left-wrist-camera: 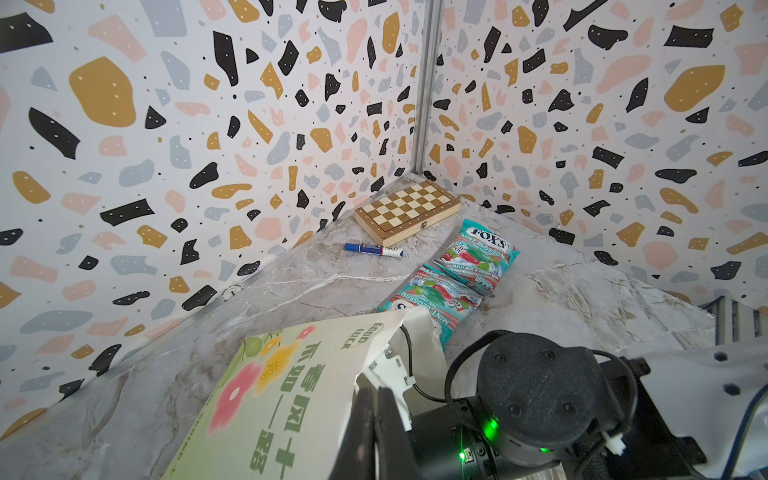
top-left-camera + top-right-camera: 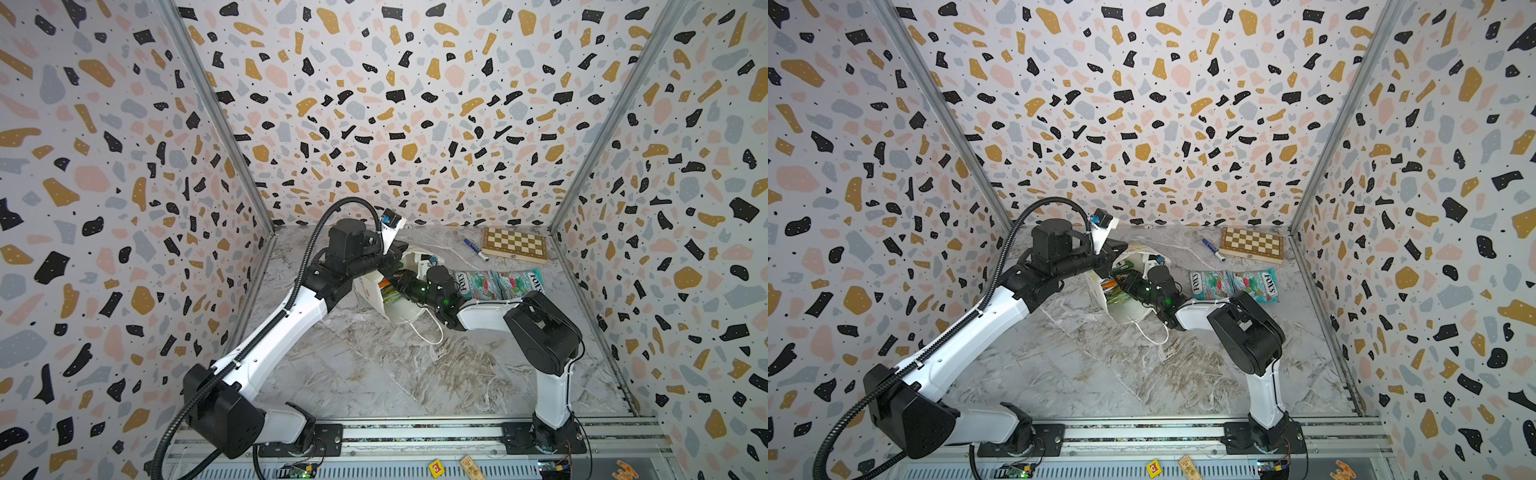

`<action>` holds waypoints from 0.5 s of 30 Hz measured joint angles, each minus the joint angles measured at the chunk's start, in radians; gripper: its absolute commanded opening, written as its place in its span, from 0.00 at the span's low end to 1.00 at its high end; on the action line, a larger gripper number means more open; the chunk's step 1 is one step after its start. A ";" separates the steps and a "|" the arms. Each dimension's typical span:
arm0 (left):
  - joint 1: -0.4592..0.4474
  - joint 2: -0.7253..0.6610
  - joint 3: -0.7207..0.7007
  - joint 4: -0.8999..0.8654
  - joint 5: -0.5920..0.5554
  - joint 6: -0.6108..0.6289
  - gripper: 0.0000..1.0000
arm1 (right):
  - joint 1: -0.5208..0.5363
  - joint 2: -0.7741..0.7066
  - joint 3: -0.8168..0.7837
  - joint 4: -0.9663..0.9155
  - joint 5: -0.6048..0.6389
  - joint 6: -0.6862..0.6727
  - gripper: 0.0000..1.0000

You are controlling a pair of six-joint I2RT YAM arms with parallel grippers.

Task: Take the snacks out of the paper bag
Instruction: Pick up the snack from the paper bag.

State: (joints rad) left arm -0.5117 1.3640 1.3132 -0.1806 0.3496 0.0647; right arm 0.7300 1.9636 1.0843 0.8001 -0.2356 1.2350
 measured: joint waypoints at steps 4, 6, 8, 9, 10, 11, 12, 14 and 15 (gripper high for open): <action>0.000 0.000 0.000 0.000 0.009 0.002 0.00 | 0.000 0.000 -0.001 -0.031 0.011 0.007 0.45; 0.000 0.000 -0.002 0.000 0.009 0.003 0.00 | 0.000 0.000 -0.005 -0.034 0.014 0.012 0.45; 0.000 0.000 -0.005 -0.001 0.008 0.003 0.00 | 0.000 0.000 -0.013 -0.035 0.020 0.013 0.45; 0.000 0.000 -0.008 0.000 0.008 0.003 0.00 | 0.000 0.000 -0.019 -0.037 0.023 0.014 0.45; 0.000 0.000 -0.010 0.000 0.007 0.003 0.00 | 0.000 0.000 -0.024 -0.038 0.025 0.014 0.45; 0.000 -0.001 -0.011 0.000 0.005 0.003 0.00 | 0.000 0.000 -0.031 -0.039 0.027 0.014 0.46; 0.000 -0.001 -0.011 0.000 0.003 0.002 0.00 | 0.000 -0.001 -0.038 -0.042 0.030 0.014 0.46; -0.001 -0.001 -0.011 0.000 0.000 0.003 0.00 | 0.000 -0.001 -0.045 -0.050 0.036 0.014 0.47; -0.002 -0.001 -0.011 0.000 -0.001 0.003 0.00 | 0.000 -0.001 -0.047 -0.054 0.040 0.014 0.47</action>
State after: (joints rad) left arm -0.5137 1.3632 1.3018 -0.1810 0.3489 0.0673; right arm 0.7303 1.9625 1.0374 0.7460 -0.1955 1.2491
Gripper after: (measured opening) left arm 0.047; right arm 0.463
